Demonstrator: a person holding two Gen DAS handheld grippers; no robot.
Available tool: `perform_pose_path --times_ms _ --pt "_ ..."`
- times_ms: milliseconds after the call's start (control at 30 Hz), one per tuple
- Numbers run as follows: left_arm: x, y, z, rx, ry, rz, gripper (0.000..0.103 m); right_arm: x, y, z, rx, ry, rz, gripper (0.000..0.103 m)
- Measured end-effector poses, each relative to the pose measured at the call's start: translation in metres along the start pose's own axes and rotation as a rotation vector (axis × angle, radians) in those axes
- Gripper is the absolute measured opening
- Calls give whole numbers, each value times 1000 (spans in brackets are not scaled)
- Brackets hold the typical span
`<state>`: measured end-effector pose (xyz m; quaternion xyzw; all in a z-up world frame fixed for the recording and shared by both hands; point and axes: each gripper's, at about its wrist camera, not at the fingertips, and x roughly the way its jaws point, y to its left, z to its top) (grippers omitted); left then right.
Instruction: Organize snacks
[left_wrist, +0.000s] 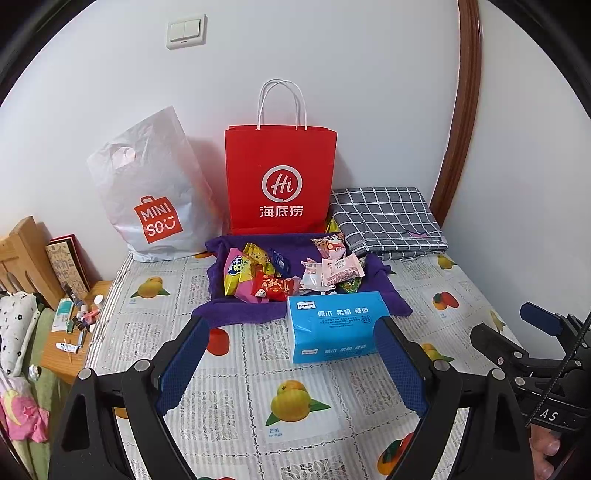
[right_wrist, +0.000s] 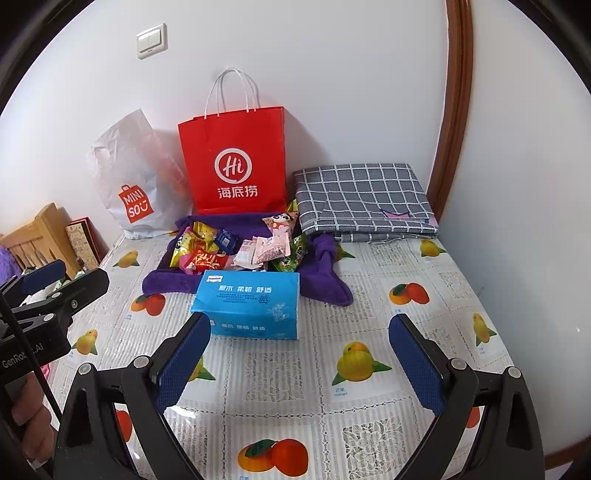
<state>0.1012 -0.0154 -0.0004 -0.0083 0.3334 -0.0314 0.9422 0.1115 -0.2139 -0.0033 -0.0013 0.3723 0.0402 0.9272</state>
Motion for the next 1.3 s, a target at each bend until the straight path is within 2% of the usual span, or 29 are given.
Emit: perform_pose_path --times_ms 1300 --pt "3 1 -2 -1 2 3 90 -2 -1 2 0 -6 4 96"
